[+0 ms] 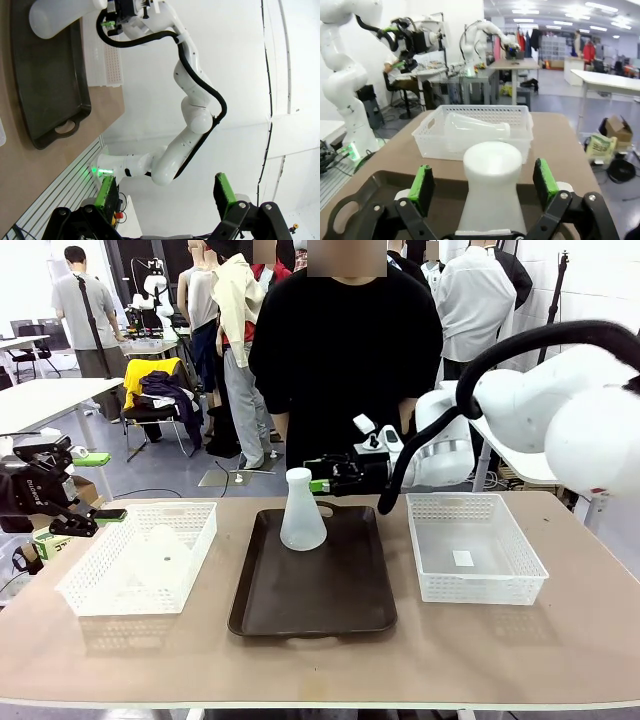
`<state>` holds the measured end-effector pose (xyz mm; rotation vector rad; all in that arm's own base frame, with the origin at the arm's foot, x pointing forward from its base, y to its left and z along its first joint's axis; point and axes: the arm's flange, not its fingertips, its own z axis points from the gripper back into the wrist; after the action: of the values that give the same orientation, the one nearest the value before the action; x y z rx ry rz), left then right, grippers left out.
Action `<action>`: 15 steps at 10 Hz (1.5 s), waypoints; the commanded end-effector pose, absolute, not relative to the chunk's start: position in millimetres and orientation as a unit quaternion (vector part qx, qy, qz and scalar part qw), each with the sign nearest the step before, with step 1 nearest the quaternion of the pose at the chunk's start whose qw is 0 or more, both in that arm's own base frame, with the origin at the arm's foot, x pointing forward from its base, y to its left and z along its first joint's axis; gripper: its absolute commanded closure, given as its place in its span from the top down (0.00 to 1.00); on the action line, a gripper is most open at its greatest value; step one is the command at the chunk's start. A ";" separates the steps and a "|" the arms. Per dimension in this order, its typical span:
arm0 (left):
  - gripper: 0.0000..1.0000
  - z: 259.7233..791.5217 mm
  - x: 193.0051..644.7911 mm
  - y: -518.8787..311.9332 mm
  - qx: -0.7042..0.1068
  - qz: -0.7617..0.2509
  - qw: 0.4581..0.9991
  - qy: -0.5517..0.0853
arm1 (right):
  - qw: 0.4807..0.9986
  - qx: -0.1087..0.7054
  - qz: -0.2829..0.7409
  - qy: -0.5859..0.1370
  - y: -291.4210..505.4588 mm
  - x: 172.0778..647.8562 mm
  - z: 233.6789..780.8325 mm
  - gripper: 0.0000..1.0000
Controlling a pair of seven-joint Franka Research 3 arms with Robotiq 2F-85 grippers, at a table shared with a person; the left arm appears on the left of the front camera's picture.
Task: Prepare the laboratory tools.
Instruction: Pick up the Big flask that the person points to.
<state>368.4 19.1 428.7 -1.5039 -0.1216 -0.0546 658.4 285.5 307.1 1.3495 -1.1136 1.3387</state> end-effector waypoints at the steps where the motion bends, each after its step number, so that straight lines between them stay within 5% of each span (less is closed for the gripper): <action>1: 1.00 430.6 367.7 19.9 -0.683 -0.025 0.727 -0.059 | 0.517 0.491 0.550 -0.436 261.4 630.3 337.2 1.00; 8: 1.00 430.6 367.7 19.9 -0.683 -0.025 0.727 -0.059 | 0.630 0.350 0.458 -0.520 143.3 541.9 396.6 1.00; 15: 1.00 430.6 367.7 19.9 -0.683 -0.025 0.727 -0.059 | 0.609 0.356 0.395 -0.589 90.5 519.8 389.3 1.00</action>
<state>368.8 19.5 429.3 -1.5028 -0.1232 -0.0550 516.1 91.2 399.4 0.7950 -1.3016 0.9211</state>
